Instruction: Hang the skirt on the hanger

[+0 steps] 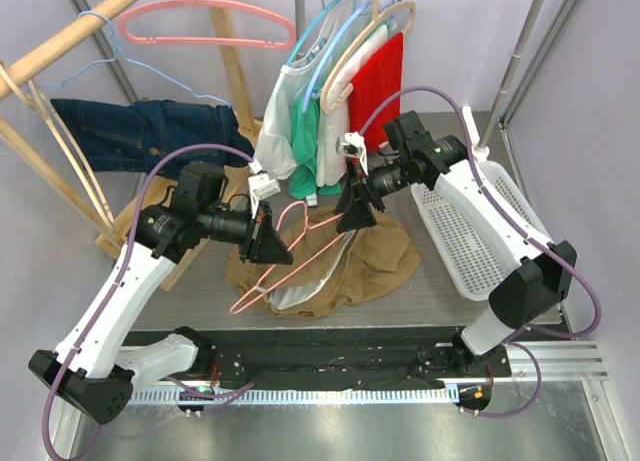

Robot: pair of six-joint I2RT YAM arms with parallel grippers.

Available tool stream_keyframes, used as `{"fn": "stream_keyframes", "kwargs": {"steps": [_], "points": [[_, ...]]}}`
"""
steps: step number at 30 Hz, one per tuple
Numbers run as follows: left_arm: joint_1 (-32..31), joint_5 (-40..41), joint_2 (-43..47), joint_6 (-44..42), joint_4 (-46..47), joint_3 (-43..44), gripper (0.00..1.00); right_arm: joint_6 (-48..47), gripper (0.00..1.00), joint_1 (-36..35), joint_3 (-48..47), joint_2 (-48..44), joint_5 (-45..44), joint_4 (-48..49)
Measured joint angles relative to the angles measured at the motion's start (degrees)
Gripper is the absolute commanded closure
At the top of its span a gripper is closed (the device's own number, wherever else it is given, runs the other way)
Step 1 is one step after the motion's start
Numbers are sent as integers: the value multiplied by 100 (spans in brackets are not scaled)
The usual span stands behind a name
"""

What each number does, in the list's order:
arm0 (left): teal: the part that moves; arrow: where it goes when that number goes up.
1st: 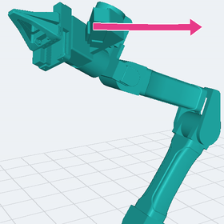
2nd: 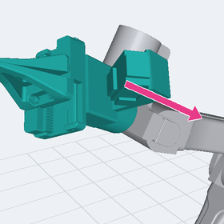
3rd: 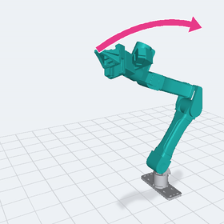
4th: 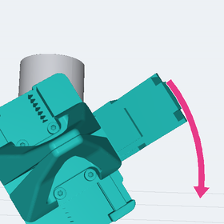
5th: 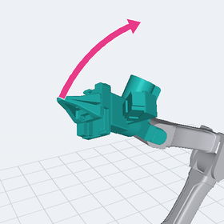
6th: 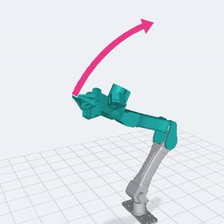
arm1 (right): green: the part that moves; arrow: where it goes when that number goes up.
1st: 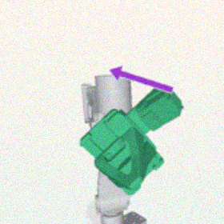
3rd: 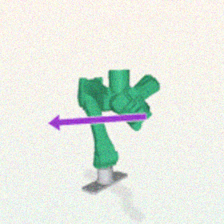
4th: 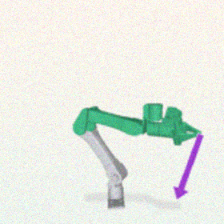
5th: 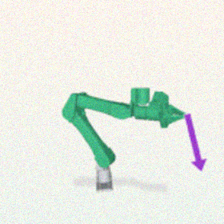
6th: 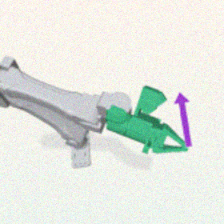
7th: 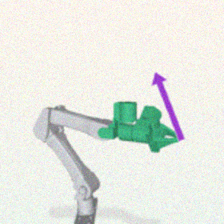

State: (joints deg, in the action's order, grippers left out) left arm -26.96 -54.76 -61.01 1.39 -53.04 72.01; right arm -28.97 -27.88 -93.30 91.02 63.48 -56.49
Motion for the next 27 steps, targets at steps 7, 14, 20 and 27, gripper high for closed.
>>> {"fn": "stream_keyframes", "kwargs": {"steps": [7, 14, 20, 27], "points": [[4, 164, -2, 11, 0, 2, 100, -101, 86, 7, 153, -42, -160, -81], [140, 1198, 46, 186, 59, 11, 68, 61, 99, 0, 435, -490, -339, 9], [98, 2601, 157, 599, 393, 37, 13, 741, 99, -81, 741, -1021, -699, 688], [46, 4398, 273, 1008, 428, 328, 0, 1342, 99, -13, 754, -1161, -1244, 1270]]}}
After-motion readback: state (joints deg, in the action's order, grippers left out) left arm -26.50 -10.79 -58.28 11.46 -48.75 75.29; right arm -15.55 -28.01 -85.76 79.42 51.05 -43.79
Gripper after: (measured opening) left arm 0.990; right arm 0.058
